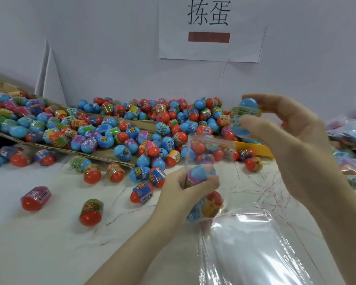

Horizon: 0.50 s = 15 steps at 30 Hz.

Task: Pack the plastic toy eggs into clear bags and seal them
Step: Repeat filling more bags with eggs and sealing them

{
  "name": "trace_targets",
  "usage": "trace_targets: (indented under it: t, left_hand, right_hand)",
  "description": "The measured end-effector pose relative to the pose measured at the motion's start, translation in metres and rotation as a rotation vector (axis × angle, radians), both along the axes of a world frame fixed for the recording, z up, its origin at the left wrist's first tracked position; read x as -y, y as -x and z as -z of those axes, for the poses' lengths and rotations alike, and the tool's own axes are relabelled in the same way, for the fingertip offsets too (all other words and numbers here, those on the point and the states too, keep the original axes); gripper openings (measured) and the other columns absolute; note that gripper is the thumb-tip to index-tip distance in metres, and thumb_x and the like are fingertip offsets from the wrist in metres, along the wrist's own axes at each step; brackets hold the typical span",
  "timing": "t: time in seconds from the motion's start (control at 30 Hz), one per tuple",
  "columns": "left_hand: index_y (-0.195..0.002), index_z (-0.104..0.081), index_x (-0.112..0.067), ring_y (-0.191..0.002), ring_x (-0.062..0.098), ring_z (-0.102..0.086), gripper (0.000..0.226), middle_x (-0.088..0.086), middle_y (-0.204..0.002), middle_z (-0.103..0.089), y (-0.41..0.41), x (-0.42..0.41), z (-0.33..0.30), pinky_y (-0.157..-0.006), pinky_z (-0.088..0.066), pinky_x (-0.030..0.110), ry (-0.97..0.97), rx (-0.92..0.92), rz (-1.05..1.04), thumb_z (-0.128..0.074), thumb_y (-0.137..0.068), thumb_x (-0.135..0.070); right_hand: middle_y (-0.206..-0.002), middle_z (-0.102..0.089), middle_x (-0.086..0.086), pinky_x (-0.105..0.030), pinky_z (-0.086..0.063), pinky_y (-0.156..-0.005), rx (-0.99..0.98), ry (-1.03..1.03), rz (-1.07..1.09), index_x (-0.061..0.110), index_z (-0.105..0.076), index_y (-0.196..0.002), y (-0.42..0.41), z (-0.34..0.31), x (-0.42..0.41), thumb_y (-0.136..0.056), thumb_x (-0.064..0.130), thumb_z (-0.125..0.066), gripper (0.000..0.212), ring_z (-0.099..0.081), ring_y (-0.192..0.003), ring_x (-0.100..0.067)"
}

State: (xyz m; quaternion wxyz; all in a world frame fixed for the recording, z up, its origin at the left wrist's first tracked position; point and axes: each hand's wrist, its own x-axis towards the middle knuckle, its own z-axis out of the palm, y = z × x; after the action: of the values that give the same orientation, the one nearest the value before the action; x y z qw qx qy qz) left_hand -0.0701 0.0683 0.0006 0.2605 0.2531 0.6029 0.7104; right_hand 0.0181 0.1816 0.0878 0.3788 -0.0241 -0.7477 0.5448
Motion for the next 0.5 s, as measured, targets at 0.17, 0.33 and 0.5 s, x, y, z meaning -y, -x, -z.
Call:
trace_targets:
  t: [0.17,0.33,0.5]
  left_hand:
    - [-0.088,-0.069,-0.02,-0.078,0.011,-0.068,0.014,-0.001,-0.082,-0.073,-0.005,-0.002,0.001,-0.064,-0.053,0.013,0.009,-0.091,-0.012,-0.073,-0.074,-0.019]
    - [-0.082,-0.066,-0.026,-0.085,0.013,-0.068,0.015,-0.001,-0.087,-0.072,-0.007,0.0,0.001,-0.07,-0.055,0.018,0.012,-0.152,0.01,-0.073,-0.071,-0.018]
    - [-0.091,-0.066,-0.026,-0.095,0.016,-0.066,0.025,0.0,-0.093,-0.073,-0.004,0.002,-0.003,-0.081,-0.053,0.024,-0.029,-0.138,0.123,-0.064,-0.078,-0.005]
  right_hand:
    - [-0.086,-0.066,0.019,-0.01,-0.045,-0.076,0.072,-0.416,0.07,0.033,-0.06,-0.09,-0.007,0.006,0.012,-0.066,0.036,-0.078,0.03,-0.06,-0.088,0.004]
    - [-0.085,-0.049,0.036,-0.047,-0.033,-0.091,0.205,-0.68,0.279,0.045,-0.055,-0.09,-0.005,0.011,0.011,-0.062,0.042,-0.063,0.029,-0.042,-0.097,-0.004]
    - [-0.084,-0.054,0.038,-0.052,-0.033,-0.093,0.289,-0.647,0.171,0.054,-0.051,-0.09,-0.011,0.006,0.004,-0.061,0.044,-0.061,0.032,-0.039,-0.095,0.001]
